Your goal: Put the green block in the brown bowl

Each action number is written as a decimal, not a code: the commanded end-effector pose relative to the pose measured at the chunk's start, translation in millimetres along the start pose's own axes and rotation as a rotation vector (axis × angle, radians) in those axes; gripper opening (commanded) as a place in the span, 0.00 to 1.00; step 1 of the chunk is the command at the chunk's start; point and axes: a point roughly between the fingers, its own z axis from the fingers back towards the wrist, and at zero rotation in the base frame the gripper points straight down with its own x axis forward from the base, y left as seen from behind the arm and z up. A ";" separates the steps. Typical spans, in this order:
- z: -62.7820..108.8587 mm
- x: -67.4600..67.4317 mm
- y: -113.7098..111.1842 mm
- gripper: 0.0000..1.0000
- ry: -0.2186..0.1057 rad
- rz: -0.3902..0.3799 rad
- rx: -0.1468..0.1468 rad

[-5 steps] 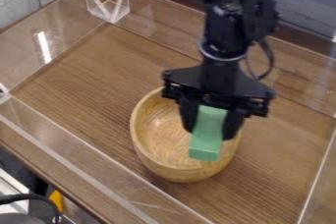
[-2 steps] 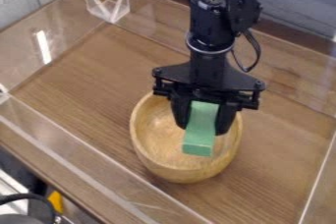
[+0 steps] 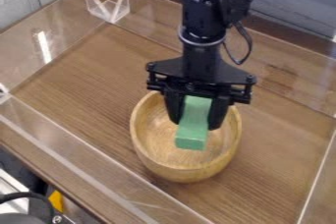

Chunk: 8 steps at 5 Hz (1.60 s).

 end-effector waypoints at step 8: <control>15.6 -16.4 -24.2 1.00 -0.046 -0.225 -0.058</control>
